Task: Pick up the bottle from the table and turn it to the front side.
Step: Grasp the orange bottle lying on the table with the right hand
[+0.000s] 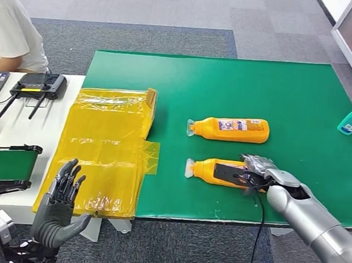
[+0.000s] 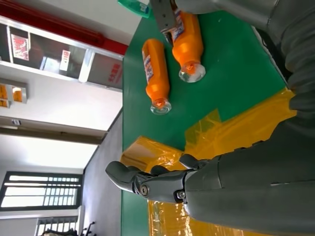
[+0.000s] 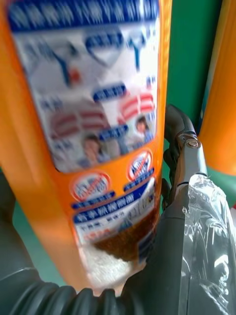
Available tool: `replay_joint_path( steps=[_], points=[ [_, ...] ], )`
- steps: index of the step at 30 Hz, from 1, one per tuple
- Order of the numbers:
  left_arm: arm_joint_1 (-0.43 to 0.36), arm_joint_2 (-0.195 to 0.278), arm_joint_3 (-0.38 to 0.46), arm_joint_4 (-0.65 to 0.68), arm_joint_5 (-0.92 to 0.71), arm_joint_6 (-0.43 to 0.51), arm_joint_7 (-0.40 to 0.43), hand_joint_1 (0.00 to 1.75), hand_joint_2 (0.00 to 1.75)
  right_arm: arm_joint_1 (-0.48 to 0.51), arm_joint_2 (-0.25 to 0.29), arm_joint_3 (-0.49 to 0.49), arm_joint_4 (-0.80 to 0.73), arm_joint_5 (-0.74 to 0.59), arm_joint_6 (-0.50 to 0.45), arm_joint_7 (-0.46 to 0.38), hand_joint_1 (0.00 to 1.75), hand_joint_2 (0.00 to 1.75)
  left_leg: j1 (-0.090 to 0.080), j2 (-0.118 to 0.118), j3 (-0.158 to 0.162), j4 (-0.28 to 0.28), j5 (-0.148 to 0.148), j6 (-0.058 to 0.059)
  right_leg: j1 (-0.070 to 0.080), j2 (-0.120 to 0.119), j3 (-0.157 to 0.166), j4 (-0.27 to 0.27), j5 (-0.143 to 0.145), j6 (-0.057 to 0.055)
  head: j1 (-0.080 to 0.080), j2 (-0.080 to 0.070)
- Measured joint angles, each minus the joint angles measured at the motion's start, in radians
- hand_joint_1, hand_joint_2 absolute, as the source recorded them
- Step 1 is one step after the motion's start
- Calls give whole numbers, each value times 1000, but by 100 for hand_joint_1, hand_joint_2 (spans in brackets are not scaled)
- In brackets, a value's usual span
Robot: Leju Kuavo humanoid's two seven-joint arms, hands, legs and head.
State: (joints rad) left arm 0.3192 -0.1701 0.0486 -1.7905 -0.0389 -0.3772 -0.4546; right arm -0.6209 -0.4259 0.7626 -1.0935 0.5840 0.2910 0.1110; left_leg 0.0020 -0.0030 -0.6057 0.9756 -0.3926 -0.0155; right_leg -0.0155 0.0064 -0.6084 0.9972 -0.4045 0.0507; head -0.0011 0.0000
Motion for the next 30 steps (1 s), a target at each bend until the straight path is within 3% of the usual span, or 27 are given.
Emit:
replay_joint_path(
  steps=[6,10,11,20,25,28,30],
  points=[
    [0,2,-1,2,0,0,1,0,175,4,21,-16,11,8,-4,0,3,175,0,0,0,0,0,0,0,0,0,0,0,0,0,0],
    [-1,2,-2,4,1,2,2,0,175,11,44,-29,15,22,-13,-4,167,175,0,0,0,0,0,0,0,0,0,0,0,0,0,0],
    [-1,2,-4,5,2,3,3,0,175,13,51,-31,15,29,-15,-5,175,175,0,0,0,0,0,0,0,0,0,0,0,0,0,0],
    [-1,5,-8,8,6,10,3,0,175,31,67,-59,15,82,-34,-28,175,175,0,0,0,0,0,0,0,0,0,0,0,0,0,0],
    [3,5,-8,8,-4,12,3,0,175,80,72,-99,-11,110,-97,-55,175,175,0,0,0,0,0,0,0,0,0,0,0,0,0,0],
    [11,5,-8,7,-8,12,3,0,175,150,89,-148,-65,112,-154,-121,175,175,0,0,0,0,0,0,0,0,0,0,0,0,0,0],
    [16,5,-8,6,-10,11,3,0,175,211,108,-194,-120,50,-170,-209,175,175,1,0,1,0,-1,-1,1,0,0,0,-1,-1,0,0]
  ],
)
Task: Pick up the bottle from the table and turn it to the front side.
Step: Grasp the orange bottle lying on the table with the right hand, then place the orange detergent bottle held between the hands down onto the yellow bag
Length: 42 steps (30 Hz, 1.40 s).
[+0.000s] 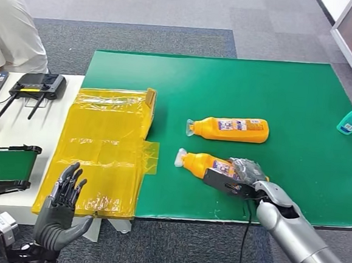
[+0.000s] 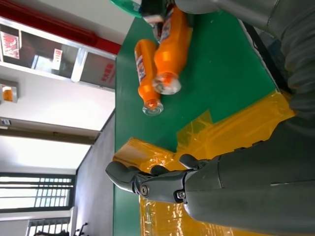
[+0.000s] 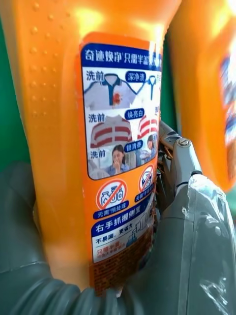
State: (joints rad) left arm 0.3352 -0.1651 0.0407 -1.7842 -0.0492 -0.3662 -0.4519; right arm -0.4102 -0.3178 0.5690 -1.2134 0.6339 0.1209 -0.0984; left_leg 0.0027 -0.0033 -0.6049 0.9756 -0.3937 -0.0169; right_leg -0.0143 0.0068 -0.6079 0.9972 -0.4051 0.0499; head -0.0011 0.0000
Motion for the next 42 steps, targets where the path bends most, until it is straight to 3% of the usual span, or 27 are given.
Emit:
replay_joint_path(
  steps=[5,11,19,22,29,42],
  points=[
    [1,3,-11,0,4,6,-6,0,175,183,77,-106,-169,-363,85,-251,175,175,1,0,1,0,-1,-1,1,-1,1,0,-2,-1,0,0],
    [-2,6,-55,-11,0,34,6,0,175,342,194,-165,-333,-533,153,-318,175,175,2,0,0,0,-2,-1,2,-1,0,0,-3,-2,0,0],
    [-2,12,-78,-19,6,38,10,0,175,395,250,-194,-393,-535,156,-333,175,175,2,0,1,0,-1,-1,1,-1,1,0,-2,-1,0,0],
    [-3,12,-92,-24,30,15,12,0,175,417,277,-201,-404,-481,140,-353,175,175,2,0,1,0,-1,-1,1,-1,1,0,-2,-1,0,0],
    [-38,23,-206,-26,46,34,16,0,175,458,345,-169,-376,-357,93,-363,175,175,2,0,1,0,-1,-1,2,-1,0,0,-2,-2,0,0],
    [-159,96,-367,29,79,62,106,0,175,447,378,-56,-238,-213,26,-432,175,175,2,0,1,0,-1,-2,2,-1,1,0,-1,-2,0,0]
  ],
)
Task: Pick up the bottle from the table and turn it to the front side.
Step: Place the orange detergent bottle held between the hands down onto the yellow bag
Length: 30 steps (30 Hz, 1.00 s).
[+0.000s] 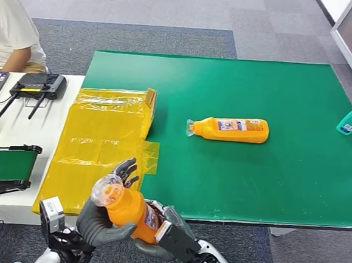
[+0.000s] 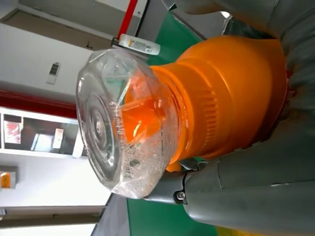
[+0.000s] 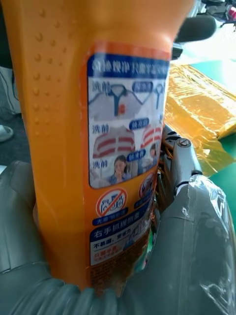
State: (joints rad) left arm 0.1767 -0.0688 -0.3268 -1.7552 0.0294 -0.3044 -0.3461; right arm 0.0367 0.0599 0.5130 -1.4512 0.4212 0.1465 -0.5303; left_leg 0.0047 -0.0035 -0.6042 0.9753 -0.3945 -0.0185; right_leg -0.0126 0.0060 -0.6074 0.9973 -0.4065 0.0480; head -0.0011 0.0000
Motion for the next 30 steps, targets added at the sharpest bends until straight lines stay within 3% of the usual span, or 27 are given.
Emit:
replay_joint_path(
  steps=[9,20,30],
  points=[
    [-18,33,-50,37,39,10,17,0,175,0,0,31,35,43,-47,-13,175,175,0,0,0,0,0,0,0,0,0,0,0,0,0,0],
    [-14,107,-131,88,67,94,66,0,175,1,0,63,35,243,-184,3,175,175,0,0,0,0,0,0,0,0,0,0,0,0,0,0],
    [-19,136,-151,89,67,98,66,0,175,4,-1,72,38,255,-194,7,175,175,0,0,0,0,0,0,0,0,0,0,0,0,0,0]
  ],
)
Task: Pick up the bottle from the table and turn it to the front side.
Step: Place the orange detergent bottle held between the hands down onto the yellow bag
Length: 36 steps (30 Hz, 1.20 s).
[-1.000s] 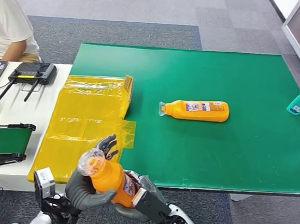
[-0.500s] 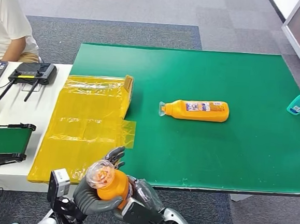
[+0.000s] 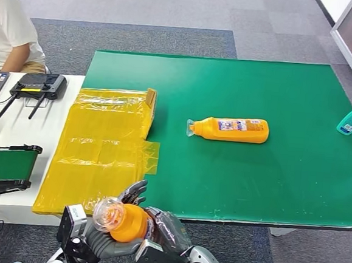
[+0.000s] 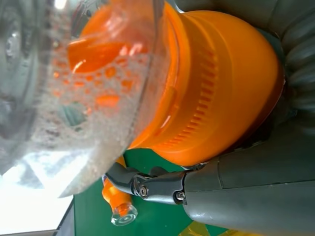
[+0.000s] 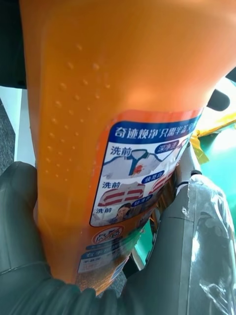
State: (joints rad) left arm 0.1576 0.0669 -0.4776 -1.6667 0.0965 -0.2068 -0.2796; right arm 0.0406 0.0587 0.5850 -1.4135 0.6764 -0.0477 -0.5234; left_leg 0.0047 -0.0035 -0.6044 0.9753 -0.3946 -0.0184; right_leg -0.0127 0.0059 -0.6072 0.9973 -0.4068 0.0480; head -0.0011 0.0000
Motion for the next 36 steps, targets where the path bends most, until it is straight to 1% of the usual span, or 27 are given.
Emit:
replay_joint_path(
  steps=[6,7,8,9,11,12,13,17,21,31,32,35,36],
  points=[
    [-2,8,-7,0,2,2,1,1,175,0,-1,1,2,13,-6,1,175,175,0,0,0,0,0,0,0,0,0,0,0,0,0,0],
    [-3,11,-10,0,3,7,2,4,175,-1,-1,2,2,25,-14,3,175,175,0,0,0,0,0,0,0,0,0,0,0,0,0,0],
    [-4,15,-14,0,3,13,3,14,175,-1,-1,2,2,40,-24,6,175,175,0,0,0,0,0,0,0,0,0,0,0,0,0,0],
    [-4,22,-20,0,2,21,4,41,175,-2,-2,3,2,54,-34,10,175,175,0,0,0,0,0,0,0,0,0,0,0,0,0,0],
    [-5,38,-34,0,-4,37,7,123,175,-2,-2,4,5,70,-46,15,175,175,0,0,0,0,0,0,0,0,0,0,0,0,0,0],
    [-6,47,-41,0,-9,46,8,157,175,-3,-3,4,7,75,-48,18,175,175,0,0,0,0,0,0,0,0,0,0,0,0,0,0],
    [-6,55,-48,-1,-15,54,9,173,175,-3,-3,4,10,78,-48,19,175,175,0,0,0,0,0,0,0,0,0,0,0,0,0,0],
    [-10,79,-75,-5,-96,104,16,175,175,-4,-5,6,21,84,-52,24,175,175,0,0,0,0,0,0,0,0,0,0,0,0,0,0],
    [-14,87,-95,-18,-195,140,33,175,175,-4,-6,7,29,86,-61,33,175,175,0,0,0,0,0,0,0,0,0,0,0,0,0,0],
    [-11,90,-103,-33,-212,158,39,175,175,-6,-7,6,40,87,-63,41,175,175,0,0,0,0,0,0,0,0,0,0,0,0,0,0],
    [-10,90,-103,-34,-211,159,38,175,175,-6,-7,6,40,87,-62,43,167,175,0,0,0,0,0,0,0,0,0,0,0,0,0,0],
    [-3,89,-98,-39,-212,163,36,175,175,-8,-8,6,42,82,-61,50,38,175,0,0,0,0,0,0,0,0,0,0,0,0,0,0],
    [0,88,-96,-42,-213,166,34,175,175,-8,-8,7,43,72,-57,55,2,175,0,0,0,0,0,0,0,0,0,0,0,0,0,0]
  ],
)
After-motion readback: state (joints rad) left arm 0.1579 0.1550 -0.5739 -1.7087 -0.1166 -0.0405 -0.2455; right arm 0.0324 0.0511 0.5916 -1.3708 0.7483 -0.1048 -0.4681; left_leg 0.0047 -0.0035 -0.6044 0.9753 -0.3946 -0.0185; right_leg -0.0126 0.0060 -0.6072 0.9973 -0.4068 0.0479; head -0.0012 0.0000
